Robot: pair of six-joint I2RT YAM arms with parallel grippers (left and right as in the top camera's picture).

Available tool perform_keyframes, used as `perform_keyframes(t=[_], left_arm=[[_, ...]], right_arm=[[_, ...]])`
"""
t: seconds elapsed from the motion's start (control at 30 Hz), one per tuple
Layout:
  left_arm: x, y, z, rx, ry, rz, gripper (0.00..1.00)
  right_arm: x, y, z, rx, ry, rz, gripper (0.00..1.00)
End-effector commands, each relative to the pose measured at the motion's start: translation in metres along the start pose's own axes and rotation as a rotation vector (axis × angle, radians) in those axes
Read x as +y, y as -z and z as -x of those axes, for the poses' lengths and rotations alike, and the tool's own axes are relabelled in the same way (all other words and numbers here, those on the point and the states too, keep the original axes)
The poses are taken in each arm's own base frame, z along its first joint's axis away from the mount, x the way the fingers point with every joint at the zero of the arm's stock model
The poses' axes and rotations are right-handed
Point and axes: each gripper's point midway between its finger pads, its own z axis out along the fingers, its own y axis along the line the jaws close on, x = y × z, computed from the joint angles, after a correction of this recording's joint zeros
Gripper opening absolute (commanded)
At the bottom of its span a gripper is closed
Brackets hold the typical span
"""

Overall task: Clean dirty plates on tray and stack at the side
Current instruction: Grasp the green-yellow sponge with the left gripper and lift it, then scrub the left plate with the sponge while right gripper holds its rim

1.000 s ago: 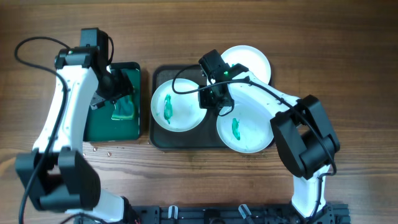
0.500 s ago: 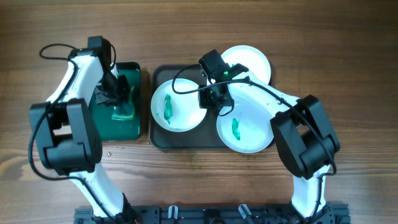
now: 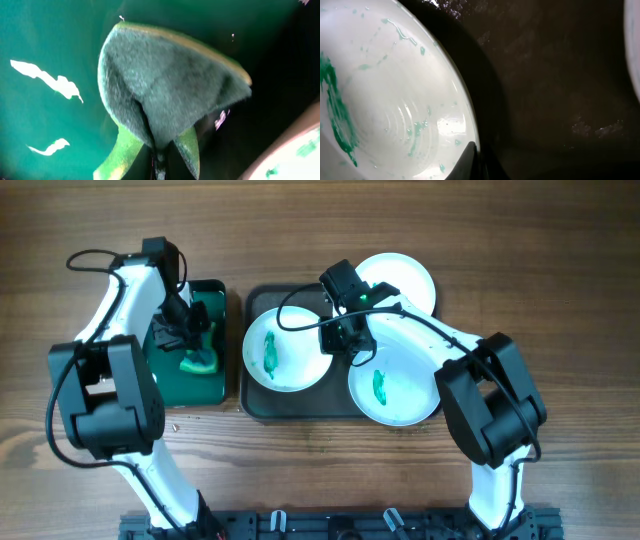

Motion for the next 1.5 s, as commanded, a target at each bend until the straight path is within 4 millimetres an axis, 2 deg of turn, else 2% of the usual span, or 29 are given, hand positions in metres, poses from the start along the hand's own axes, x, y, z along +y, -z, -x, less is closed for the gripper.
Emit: perform_keyframes(t=[0.0,0.07,0.13,0.23,0.33,0.4,0.5,0.73,0.83,0.93,1.03,1.1,1.13,1.17,1.2,1.23,1.33,1.4,1.47], left_arm=[[-0.029,0.080,0.010,-0.162,-0.016,-0.167,0.04],[-0.049,0.098,0.003,-0.175,-0.005,-0.266,0.04],[-0.069,0.101,-0.007,-0.159,-0.022,-0.294,0.04],[-0.097,0.085,-0.025,-0.113,-0.063,-0.275,0.04],[-0.115,0.056,-0.040,-0.088,-0.043,-0.208,0.04],[-0.122,0.038,-0.048,-0.080,-0.025,-0.178,0.04],[-0.119,0.010,-0.056,-0.079,0.014,-0.123,0.04],[-0.122,-0.041,-0.049,-0.117,0.008,-0.151,0.04],[-0.129,-0.053,-0.055,-0.084,-0.011,-0.156,0.04],[-0.150,-0.057,-0.071,-0.028,-0.053,-0.219,0.04],[-0.150,-0.057,-0.071,-0.036,-0.058,-0.205,0.04],[-0.148,-0.058,-0.067,-0.056,-0.057,-0.192,0.11],[-0.149,-0.057,-0.066,-0.059,-0.057,-0.195,0.29],[-0.149,-0.057,-0.066,-0.059,-0.057,-0.195,0.43],[-0.149,-0.057,-0.065,-0.061,-0.062,-0.195,0.56],[-0.149,-0.053,-0.065,-0.062,-0.087,-0.194,0.64],[-0.147,-0.034,-0.059,-0.065,-0.118,-0.190,0.74],[-0.146,-0.014,-0.051,-0.080,-0.132,-0.186,0.74],[-0.142,-0.004,-0.045,-0.101,-0.129,-0.154,0.73]], right_arm=[[0.009,0.000,0.005,0.009,-0.006,0.061,0.04],[0.009,0.001,0.005,0.012,-0.012,0.068,0.05],[0.008,0.001,0.005,0.012,-0.013,0.068,0.04],[0.008,0.001,0.005,0.015,-0.016,0.067,0.04],[0.008,0.001,0.004,0.016,-0.016,0.066,0.04],[0.008,0.001,0.004,0.016,-0.016,0.066,0.04],[0.007,0.001,0.004,0.018,-0.016,0.065,0.04],[0.008,0.001,0.004,0.018,-0.015,0.065,0.04],[0.008,0.001,0.004,0.019,-0.016,0.065,0.04],[0.008,0.001,0.003,0.023,-0.015,0.070,0.04],[0.009,0.001,0.002,0.025,-0.014,0.074,0.04],[0.010,0.001,0.002,0.028,-0.013,0.079,0.04],[0.011,0.001,0.001,0.031,-0.013,0.084,0.04],[0.011,0.001,0.001,0.033,-0.014,0.086,0.04],[0.011,0.001,0.001,0.035,-0.014,0.087,0.04],[0.012,0.001,0.000,0.036,-0.013,0.089,0.04],[0.011,0.001,0.000,0.037,-0.013,0.089,0.04],[0.011,0.001,0.000,0.037,-0.014,0.089,0.04],[0.011,0.001,0.000,0.037,-0.014,0.089,0.04]])
